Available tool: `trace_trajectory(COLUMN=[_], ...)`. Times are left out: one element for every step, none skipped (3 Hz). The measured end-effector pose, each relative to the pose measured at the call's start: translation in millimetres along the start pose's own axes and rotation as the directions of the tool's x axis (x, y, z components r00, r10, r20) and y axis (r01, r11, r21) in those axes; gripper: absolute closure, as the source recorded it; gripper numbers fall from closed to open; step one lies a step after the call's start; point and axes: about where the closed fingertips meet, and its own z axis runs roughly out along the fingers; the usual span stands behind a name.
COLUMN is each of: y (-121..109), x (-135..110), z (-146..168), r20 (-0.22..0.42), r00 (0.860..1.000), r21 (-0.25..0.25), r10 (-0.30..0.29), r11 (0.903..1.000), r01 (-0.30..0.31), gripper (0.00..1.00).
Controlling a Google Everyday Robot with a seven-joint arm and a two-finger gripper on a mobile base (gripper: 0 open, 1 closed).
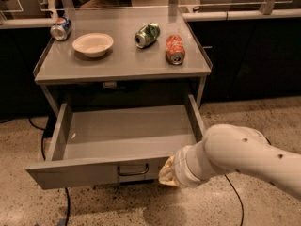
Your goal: Close top drawer
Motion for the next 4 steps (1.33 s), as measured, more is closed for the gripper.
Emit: trace_trajectory(y=[3.2,1.6,-3.3,-12.4], x=[1.6,1.6,1.5,-1.2], z=[-10.1,-3.0,10.4,24.0], r20=[0.110,0.104,0.097,0.084], r00=[0.994,0.994,0.995,0.995], r21=[-0.005,-0.003,0.002,0.023], r10=[-0.016,-0.020,-0.029,-0.055], r11=[0.9998,0.9998,0.9996,0.9983], r01=[0.017,0.020,0.029,0.053], gripper=[1.00,1.00,1.00,1.00])
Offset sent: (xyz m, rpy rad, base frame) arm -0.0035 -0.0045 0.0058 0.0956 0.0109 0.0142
